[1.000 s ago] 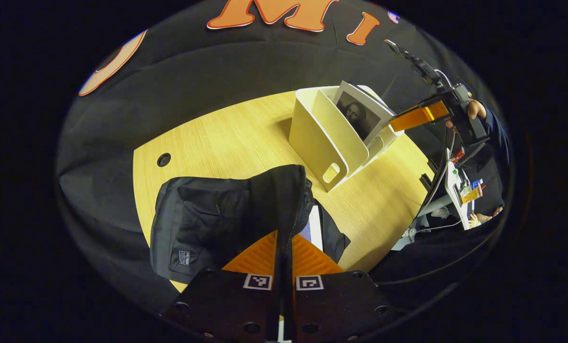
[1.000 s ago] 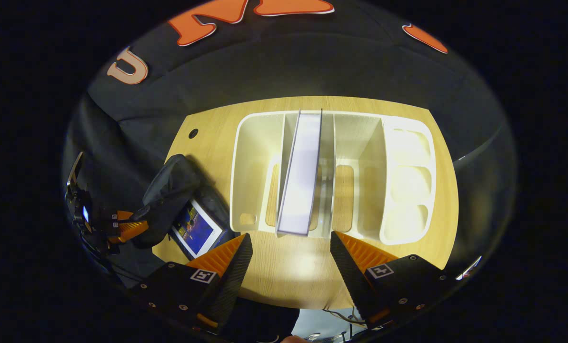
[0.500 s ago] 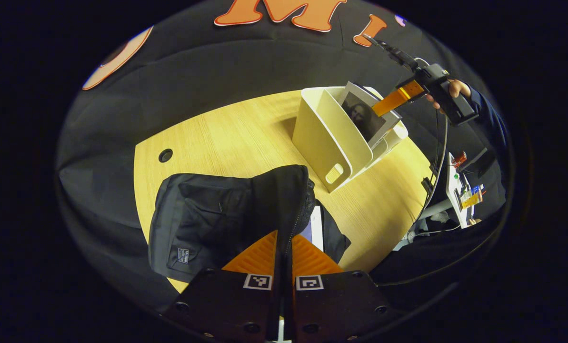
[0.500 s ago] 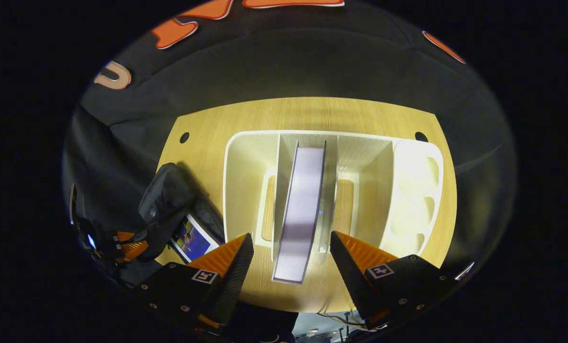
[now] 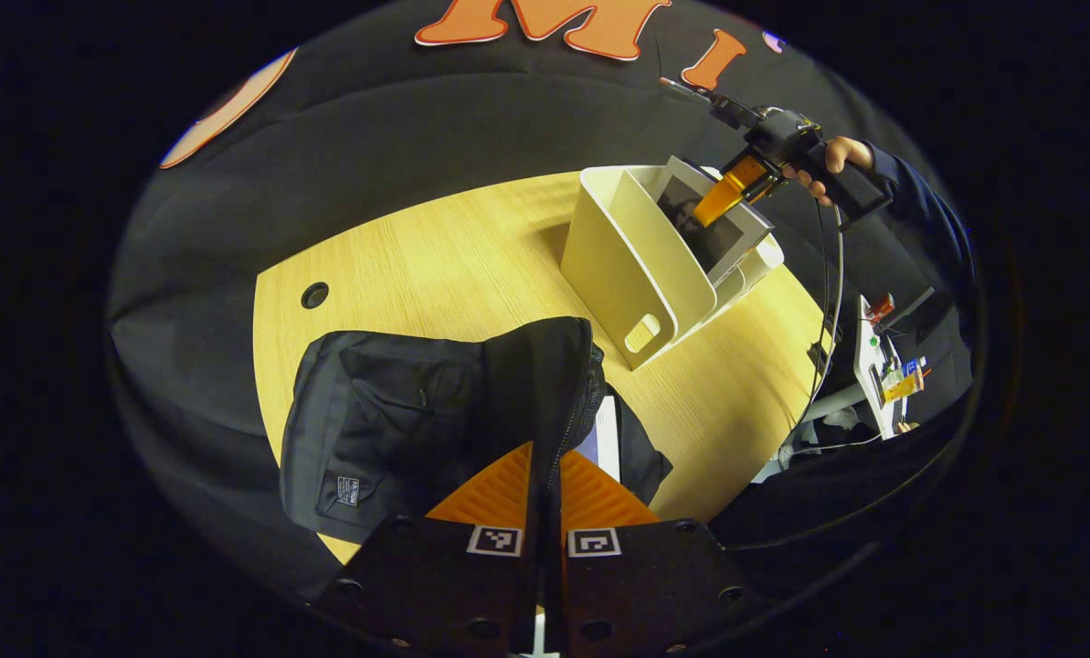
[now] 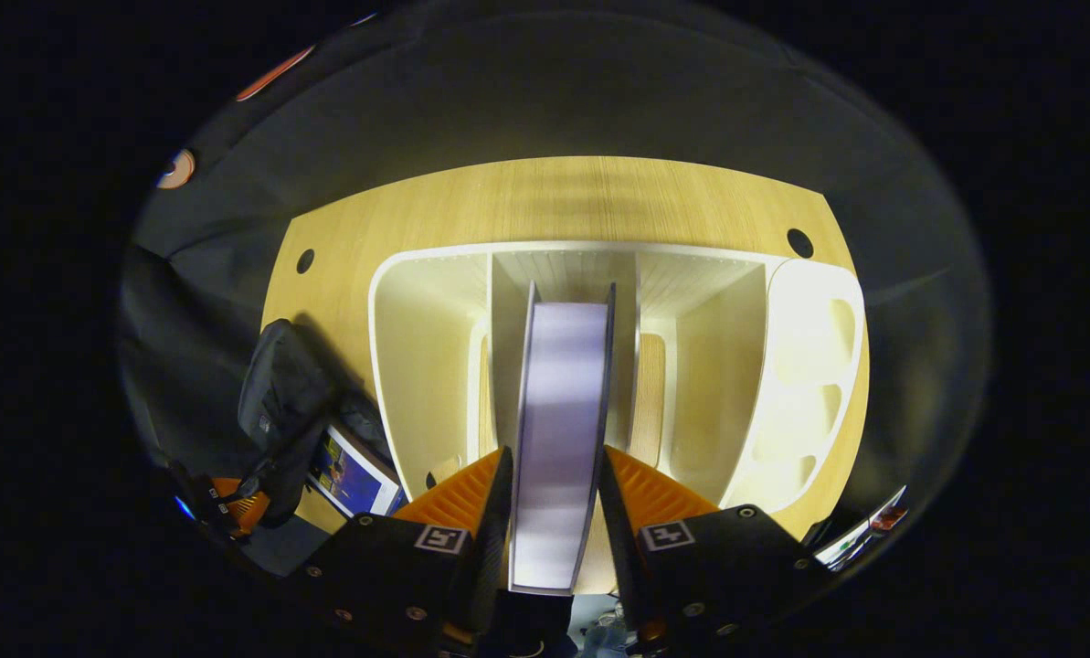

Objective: Open the schoolbag, grab two books from the bookshelf and put them into the schoolbag.

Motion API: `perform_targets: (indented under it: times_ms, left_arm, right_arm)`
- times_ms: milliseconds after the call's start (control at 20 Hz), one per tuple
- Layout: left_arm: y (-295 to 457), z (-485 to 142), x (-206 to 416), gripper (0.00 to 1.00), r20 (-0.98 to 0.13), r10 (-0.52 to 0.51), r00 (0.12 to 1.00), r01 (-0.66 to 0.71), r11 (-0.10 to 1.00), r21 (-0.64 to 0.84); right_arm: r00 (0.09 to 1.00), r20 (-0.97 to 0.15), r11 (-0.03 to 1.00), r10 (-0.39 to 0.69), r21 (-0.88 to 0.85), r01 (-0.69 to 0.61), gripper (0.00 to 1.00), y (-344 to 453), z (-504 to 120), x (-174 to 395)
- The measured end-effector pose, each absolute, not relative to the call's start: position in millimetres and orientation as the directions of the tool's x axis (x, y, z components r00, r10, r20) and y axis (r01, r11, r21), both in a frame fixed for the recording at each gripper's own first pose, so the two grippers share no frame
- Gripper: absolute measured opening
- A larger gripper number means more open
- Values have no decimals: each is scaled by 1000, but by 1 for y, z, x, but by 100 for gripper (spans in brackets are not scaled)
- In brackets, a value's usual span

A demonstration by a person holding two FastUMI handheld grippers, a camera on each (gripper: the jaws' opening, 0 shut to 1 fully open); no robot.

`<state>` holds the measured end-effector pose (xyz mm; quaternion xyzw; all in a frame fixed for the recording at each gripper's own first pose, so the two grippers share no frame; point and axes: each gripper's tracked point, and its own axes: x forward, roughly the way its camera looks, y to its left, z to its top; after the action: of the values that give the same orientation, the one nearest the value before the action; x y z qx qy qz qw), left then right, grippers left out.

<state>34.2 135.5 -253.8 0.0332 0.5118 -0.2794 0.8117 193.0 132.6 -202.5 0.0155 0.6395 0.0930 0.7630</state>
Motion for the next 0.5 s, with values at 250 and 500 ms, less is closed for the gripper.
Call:
perform_targets:
  times_ms: [250,500]
  left_arm:
    - [135,-253,33,4,-844,-433,316,503,831,-238]
    - [135,-253,32,4,-838,-444,318,523,819,-236]
  right_arm:
    - [168,-979,990,115,98,-101,37,127,-198,181]
    - [193,-977,991,94,72,-115,36,121,-185,155]
